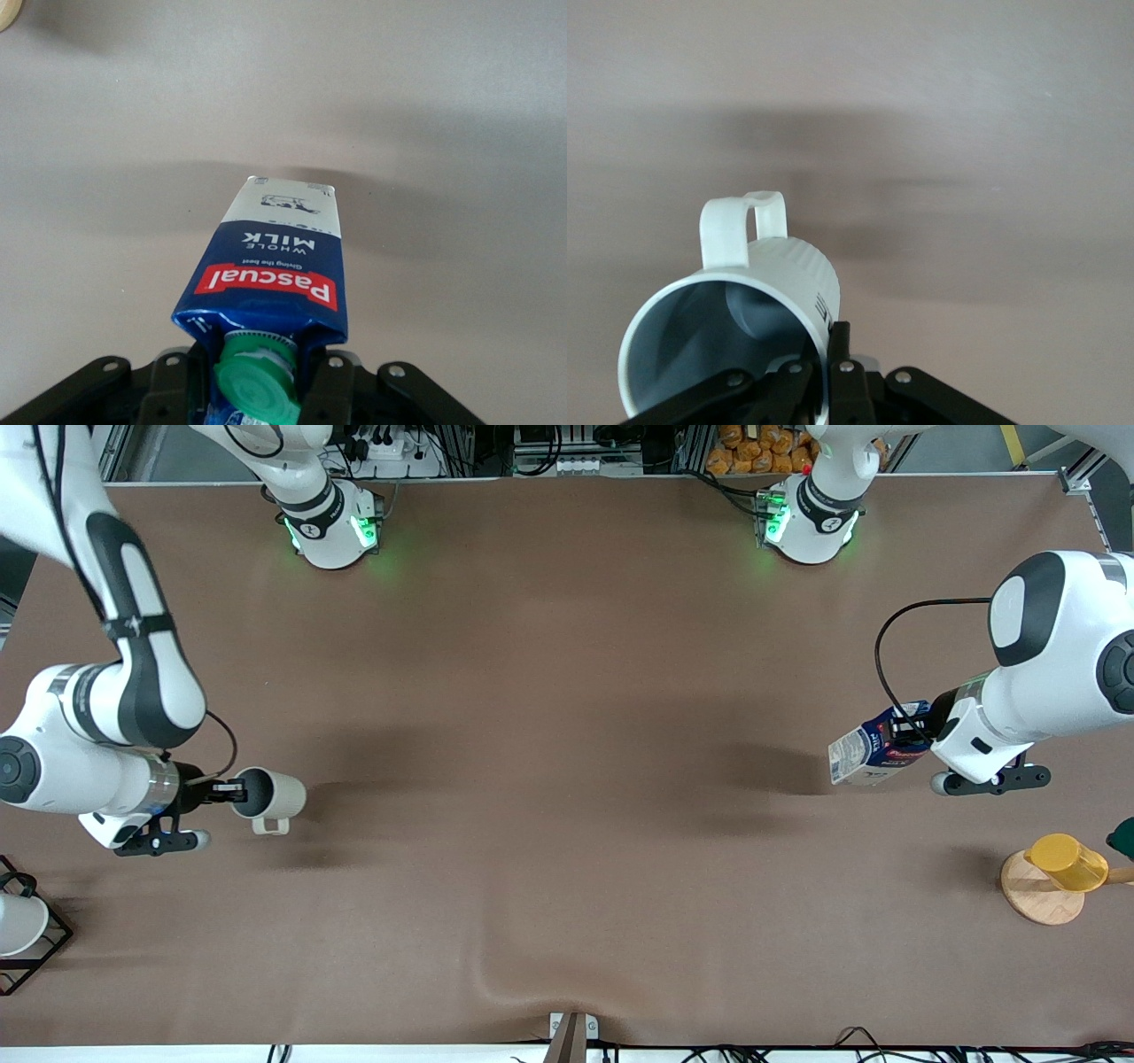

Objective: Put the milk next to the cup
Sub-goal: 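Carry the mug with the right gripper toward the table's middle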

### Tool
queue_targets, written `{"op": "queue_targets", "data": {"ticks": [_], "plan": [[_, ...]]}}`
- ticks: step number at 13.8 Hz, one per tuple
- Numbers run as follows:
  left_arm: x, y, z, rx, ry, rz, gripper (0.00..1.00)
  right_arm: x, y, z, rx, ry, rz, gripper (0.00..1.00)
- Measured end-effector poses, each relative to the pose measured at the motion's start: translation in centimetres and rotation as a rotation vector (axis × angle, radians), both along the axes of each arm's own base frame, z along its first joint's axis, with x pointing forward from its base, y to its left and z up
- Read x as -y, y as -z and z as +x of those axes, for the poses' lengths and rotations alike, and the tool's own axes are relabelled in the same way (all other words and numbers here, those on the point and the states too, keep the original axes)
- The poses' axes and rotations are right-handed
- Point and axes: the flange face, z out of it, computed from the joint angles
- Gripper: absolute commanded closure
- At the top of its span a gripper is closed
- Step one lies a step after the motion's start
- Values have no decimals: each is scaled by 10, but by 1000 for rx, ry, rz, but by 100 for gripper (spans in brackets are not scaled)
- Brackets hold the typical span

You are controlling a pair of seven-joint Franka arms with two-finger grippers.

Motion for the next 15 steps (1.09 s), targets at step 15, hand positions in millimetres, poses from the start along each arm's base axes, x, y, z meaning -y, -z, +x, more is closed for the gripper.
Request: {"op": "queue_targets", "data": {"ticks": [15], "plan": [[36,-8,-8,-13,63,-8,63,-477,33,-121,108,437,-3,100]]}}
